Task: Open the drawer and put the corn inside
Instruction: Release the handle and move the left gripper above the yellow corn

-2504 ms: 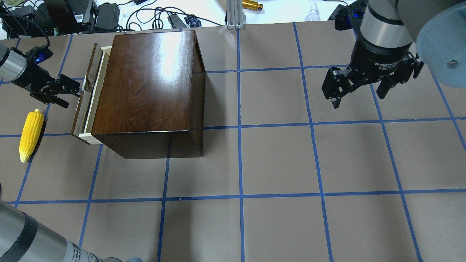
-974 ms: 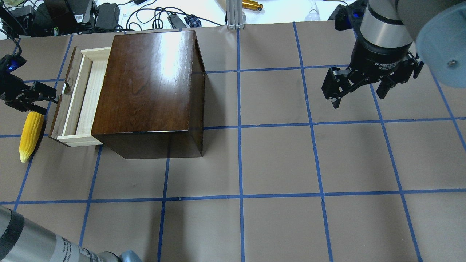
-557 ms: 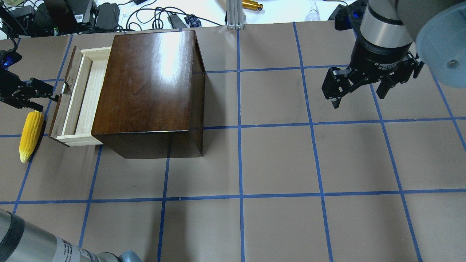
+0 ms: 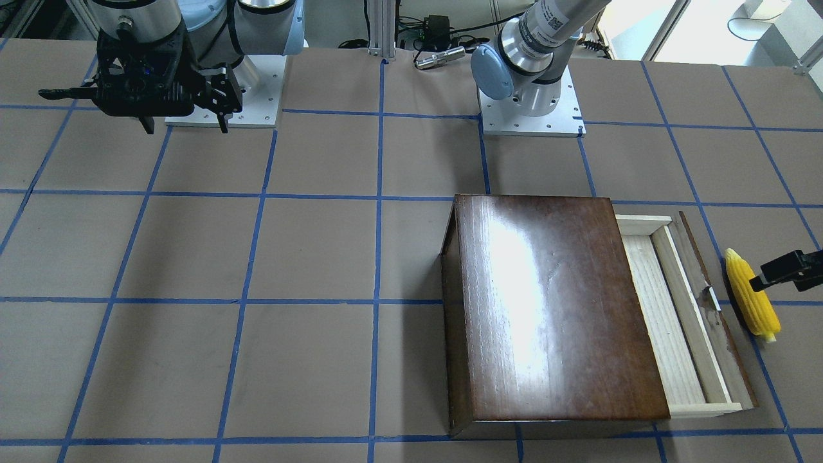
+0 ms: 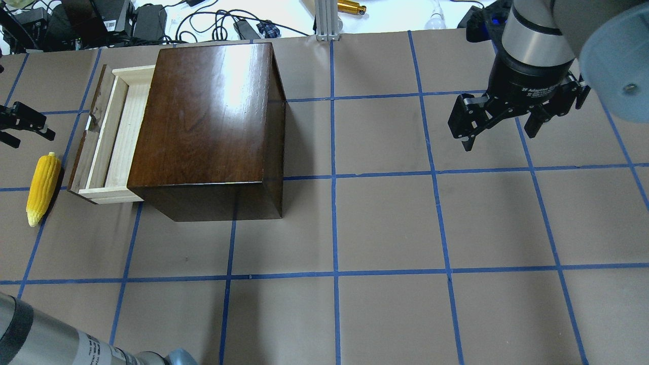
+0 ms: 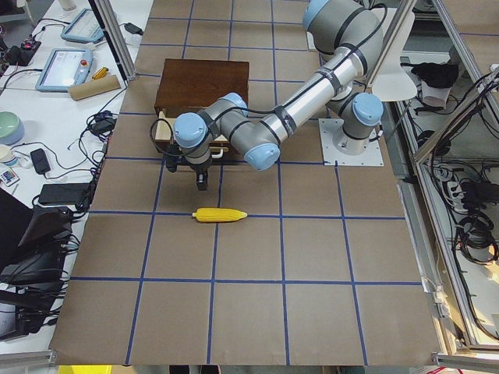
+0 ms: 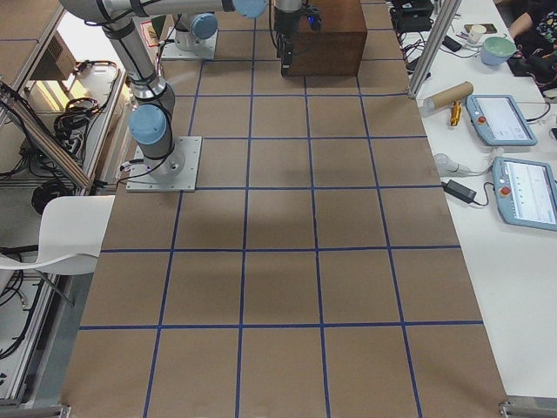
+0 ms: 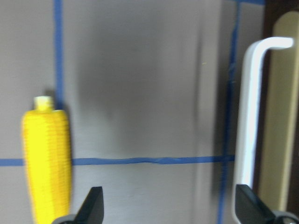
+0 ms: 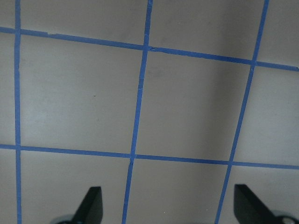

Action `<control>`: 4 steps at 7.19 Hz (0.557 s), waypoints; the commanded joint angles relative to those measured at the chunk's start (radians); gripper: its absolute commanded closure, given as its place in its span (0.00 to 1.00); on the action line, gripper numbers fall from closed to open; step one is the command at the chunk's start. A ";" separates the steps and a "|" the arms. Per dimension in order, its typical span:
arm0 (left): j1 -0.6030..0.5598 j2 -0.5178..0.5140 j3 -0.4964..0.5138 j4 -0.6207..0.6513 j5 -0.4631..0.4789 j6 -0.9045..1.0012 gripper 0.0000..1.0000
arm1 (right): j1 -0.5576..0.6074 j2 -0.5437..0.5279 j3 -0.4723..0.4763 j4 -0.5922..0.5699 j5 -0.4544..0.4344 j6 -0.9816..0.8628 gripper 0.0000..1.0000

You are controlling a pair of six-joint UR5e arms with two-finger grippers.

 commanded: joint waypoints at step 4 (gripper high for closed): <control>0.043 -0.137 -0.023 0.158 0.093 0.113 0.00 | 0.000 0.001 0.000 0.000 0.000 -0.001 0.00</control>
